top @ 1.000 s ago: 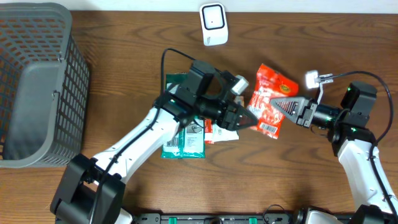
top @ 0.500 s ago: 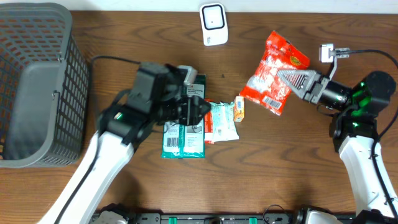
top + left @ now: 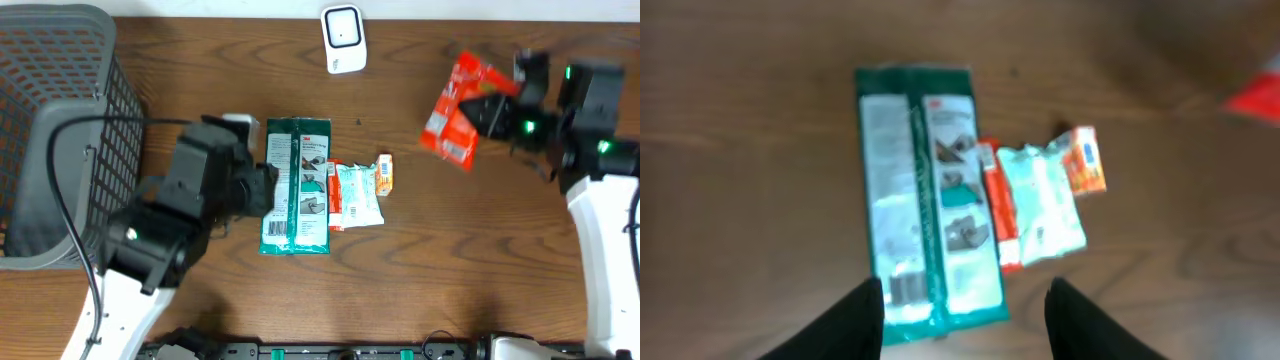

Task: Scan the item barcode
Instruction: 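Carry the red snack bag to the scanner and present its barcode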

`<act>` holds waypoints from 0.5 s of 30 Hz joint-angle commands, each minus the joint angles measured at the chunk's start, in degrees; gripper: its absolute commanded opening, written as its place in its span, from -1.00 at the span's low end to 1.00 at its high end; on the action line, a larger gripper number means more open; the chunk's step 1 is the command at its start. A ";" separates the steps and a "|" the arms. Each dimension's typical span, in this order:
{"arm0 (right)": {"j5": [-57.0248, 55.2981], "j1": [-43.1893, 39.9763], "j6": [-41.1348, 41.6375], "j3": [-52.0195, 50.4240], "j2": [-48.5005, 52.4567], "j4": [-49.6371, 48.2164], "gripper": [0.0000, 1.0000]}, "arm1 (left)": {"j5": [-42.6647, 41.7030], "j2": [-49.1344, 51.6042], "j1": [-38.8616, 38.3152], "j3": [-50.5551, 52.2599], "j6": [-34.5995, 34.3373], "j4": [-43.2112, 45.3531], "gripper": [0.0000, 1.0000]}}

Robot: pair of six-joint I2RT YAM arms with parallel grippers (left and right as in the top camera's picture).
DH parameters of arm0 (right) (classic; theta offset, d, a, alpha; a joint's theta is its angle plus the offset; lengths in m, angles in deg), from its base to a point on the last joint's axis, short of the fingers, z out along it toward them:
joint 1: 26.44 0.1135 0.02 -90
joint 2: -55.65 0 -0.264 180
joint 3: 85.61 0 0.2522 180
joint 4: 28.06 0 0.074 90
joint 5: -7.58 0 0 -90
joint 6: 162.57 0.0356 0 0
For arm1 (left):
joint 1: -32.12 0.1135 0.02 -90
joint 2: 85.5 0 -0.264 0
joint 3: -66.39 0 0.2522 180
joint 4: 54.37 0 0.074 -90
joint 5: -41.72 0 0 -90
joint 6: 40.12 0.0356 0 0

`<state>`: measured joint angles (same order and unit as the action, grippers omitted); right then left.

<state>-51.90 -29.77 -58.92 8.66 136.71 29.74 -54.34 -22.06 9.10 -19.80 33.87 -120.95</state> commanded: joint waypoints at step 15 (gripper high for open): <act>-27.17 24.06 -24.22 17.99 13.14 -2.47 -0.98 | 6.75 21.44 22.01 -14.82 0.96 -9.31 0.61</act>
<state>-74.92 -8.66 -75.27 25.84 149.41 30.06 -48.75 -2.52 30.04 -34.05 34.63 -129.87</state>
